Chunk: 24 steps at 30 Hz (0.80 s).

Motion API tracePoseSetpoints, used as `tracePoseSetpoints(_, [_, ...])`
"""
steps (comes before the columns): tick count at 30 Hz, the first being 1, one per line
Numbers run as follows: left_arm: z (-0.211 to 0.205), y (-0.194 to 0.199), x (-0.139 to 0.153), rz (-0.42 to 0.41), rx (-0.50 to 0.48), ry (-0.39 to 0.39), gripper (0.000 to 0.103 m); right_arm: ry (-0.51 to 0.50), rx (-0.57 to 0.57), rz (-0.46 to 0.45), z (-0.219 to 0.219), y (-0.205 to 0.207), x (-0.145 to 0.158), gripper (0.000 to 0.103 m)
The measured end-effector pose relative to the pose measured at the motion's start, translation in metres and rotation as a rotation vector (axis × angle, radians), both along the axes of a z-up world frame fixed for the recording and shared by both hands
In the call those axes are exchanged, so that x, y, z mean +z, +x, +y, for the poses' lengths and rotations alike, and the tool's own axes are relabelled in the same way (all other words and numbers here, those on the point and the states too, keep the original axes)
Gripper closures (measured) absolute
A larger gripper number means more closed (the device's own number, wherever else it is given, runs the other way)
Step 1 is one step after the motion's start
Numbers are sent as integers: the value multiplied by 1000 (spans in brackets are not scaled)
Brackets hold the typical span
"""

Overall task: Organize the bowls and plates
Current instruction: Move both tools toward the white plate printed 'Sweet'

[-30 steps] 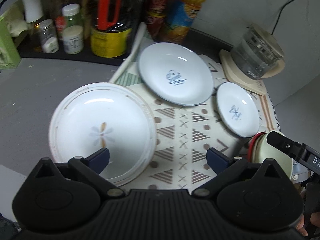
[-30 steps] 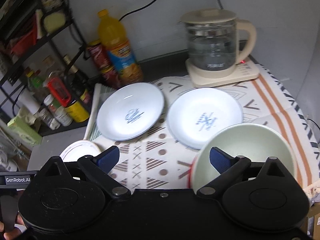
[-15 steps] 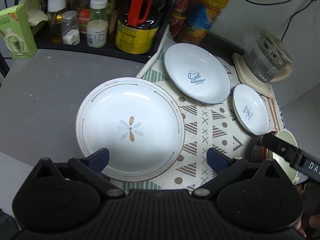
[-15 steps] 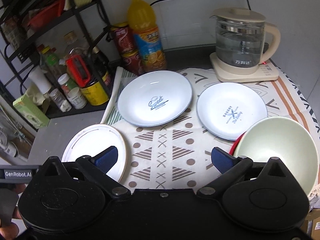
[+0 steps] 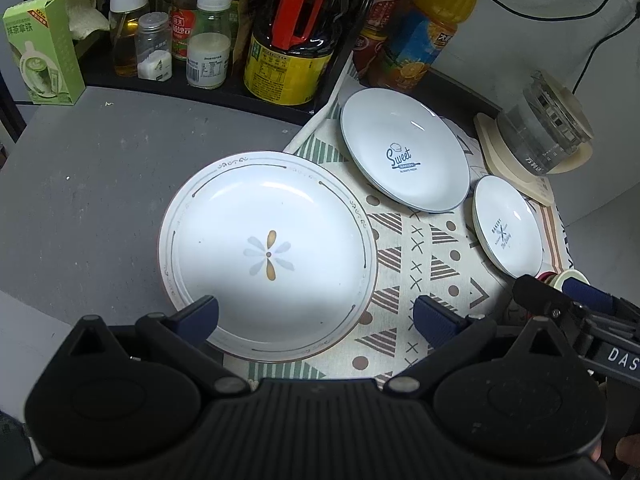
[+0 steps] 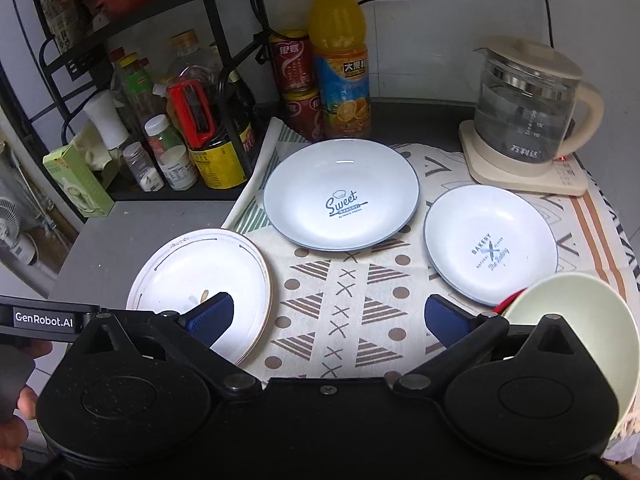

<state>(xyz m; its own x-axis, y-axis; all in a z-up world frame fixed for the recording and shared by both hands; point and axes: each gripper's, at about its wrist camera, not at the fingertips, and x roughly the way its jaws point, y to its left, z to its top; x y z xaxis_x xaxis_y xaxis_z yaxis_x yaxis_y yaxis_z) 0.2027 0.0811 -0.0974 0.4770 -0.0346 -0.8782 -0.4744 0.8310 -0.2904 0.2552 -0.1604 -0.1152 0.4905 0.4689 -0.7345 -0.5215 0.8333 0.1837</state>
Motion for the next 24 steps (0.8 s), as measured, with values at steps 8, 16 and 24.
tracePoseSetpoints(8, [-11, 16, -1, 21, 51, 12, 1, 2, 76, -18, 3, 24, 0, 0])
tracePoseSetpoints(16, [-23, 39, -3, 55, 147, 12, 1, -12, 178, -19, 1, 60, -3, 0])
tracePoseSetpoints(24, [-31, 61, -6, 65, 245, -17, 1, -18, 258, -24, 1, 96, -9, 0])
